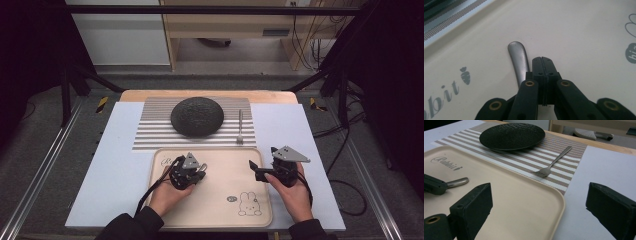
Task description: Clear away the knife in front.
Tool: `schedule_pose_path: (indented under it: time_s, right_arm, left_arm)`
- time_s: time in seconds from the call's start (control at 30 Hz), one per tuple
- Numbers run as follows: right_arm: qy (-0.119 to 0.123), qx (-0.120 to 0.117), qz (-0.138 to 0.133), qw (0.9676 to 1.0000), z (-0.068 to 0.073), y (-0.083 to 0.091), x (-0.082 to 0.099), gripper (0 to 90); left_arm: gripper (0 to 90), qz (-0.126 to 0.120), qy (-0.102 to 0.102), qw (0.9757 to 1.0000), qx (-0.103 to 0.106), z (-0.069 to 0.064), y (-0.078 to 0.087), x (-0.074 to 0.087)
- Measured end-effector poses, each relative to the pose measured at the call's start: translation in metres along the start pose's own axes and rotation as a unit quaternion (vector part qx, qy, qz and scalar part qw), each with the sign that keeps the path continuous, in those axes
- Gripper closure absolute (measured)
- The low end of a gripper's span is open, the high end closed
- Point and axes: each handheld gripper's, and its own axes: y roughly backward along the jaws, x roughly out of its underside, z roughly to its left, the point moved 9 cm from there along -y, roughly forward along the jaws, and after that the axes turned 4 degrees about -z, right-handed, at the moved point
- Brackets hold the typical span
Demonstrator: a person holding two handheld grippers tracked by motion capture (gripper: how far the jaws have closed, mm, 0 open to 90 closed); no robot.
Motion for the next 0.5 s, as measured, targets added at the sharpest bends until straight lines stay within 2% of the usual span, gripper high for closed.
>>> schedule_pose_path:
  time_s: [0.07, 0.27, 0.37, 0.5]
  right_arm:
    - [0.000, 0.000, 0.000, 1.0000, 0.000, 0.000, 0.001, 7.0]
    - [0.000, -0.001, 0.000, 1.0000, 0.000, 0.001, 0.001, 7.0]
    - [0.001, 0.000, 0.000, 1.0000, -0.001, 0.001, 0.000, 7.0]
    - [-0.001, 0.000, -0.001, 1.0000, -0.001, 0.001, 0.000, 7.0]
  left_arm:
    - [90.0, 0.002, -0.004, 0.9999, -0.012, 0.005, 0.000, 0.000]
    - [90.0, 0.004, 0.001, 0.9997, -0.025, 0.016, 0.003, 0.002]
    - [90.0, 0.007, -0.001, 0.9993, -0.038, 0.023, 0.007, 0.006]
    - [90.0, 0.006, 0.005, 0.9993, -0.037, 0.025, 0.012, 0.010]
